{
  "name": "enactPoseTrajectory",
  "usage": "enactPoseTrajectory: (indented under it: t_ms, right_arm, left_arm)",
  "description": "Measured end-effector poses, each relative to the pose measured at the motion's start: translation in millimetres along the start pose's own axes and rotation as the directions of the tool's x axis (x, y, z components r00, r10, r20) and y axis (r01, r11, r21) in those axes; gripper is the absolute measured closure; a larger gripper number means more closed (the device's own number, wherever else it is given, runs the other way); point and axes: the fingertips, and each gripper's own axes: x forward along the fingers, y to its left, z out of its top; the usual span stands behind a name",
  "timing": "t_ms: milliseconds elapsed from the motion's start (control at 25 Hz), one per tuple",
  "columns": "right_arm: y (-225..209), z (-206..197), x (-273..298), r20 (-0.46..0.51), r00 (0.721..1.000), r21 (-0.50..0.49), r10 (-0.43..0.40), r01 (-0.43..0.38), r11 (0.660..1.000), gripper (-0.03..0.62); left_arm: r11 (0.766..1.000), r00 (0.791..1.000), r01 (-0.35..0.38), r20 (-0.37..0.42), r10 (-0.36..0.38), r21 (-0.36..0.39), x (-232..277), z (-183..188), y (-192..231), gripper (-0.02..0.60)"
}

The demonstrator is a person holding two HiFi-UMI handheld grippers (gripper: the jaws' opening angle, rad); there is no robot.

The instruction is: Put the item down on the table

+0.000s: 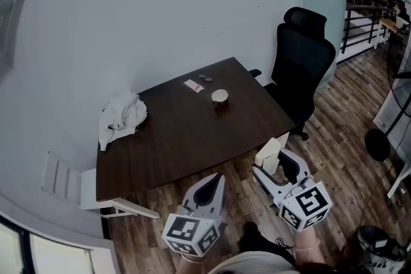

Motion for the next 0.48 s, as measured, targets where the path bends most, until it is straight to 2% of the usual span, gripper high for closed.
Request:
enactPoseTrajectory:
  t_ms: [480]
  right_arm:
    - [-68.2,4.4,79.5,-0.006,0.998,-0.016,0.056,-0.057,0.998,0.312]
  left_arm:
    - [0.999,0.999,-0.035,0.01,0.035,-0.004,92.4,15.1,41.2,0.561]
